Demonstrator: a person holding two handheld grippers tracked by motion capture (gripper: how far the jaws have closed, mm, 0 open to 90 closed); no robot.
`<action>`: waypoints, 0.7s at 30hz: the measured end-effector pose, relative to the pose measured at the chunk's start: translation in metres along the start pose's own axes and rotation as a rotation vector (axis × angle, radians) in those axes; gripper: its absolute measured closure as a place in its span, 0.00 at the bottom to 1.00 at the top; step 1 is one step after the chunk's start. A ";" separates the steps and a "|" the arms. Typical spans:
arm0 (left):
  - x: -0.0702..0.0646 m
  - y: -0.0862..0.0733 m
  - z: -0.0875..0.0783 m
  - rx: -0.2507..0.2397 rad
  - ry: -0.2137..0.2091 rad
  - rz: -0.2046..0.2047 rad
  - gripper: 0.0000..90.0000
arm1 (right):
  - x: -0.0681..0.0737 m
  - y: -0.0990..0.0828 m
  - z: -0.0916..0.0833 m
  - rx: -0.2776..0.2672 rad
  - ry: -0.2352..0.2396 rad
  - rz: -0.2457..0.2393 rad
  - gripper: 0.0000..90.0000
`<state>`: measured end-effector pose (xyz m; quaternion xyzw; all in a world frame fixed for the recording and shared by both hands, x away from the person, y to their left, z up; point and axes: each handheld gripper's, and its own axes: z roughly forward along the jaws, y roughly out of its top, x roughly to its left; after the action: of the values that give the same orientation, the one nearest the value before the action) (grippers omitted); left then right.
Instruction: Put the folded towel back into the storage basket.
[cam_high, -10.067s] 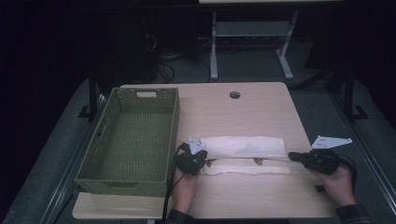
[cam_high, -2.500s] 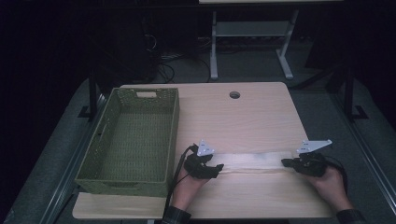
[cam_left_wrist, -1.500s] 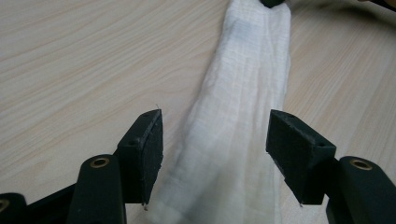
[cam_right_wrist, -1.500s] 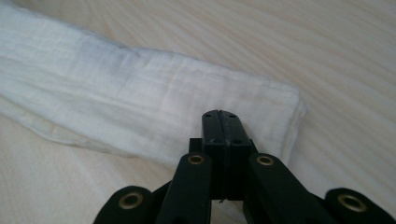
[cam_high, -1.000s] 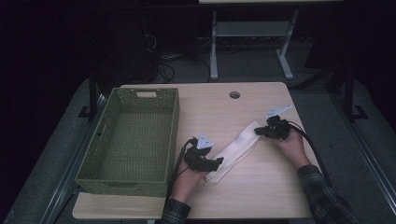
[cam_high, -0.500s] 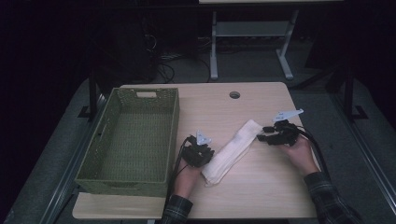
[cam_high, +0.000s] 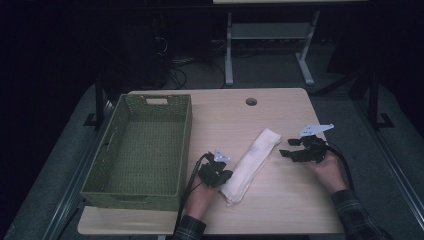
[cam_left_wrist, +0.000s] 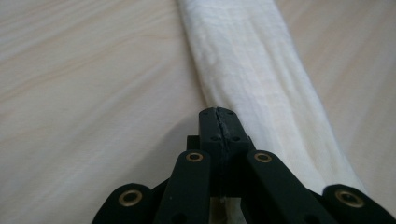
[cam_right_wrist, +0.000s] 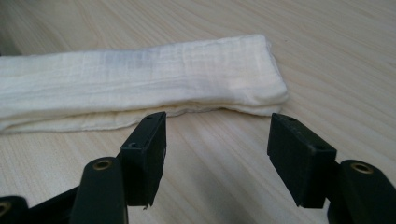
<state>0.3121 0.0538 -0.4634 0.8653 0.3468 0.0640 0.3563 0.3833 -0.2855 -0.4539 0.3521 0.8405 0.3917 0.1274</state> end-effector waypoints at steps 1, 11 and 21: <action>-0.003 -0.001 0.000 -0.001 -0.012 0.008 0.99 | 0.000 0.000 0.000 -0.002 0.001 -0.005 0.41; -0.035 -0.002 0.009 0.000 -0.128 0.087 0.99 | 0.002 -0.001 0.003 -0.010 -0.007 -0.016 0.41; -0.067 0.005 0.027 -0.002 -0.219 0.162 0.99 | 0.004 -0.001 0.005 -0.006 -0.024 -0.041 0.41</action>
<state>0.2743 -0.0075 -0.4705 0.8920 0.2345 -0.0018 0.3864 0.3824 -0.2806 -0.4582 0.3391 0.8448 0.3872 0.1464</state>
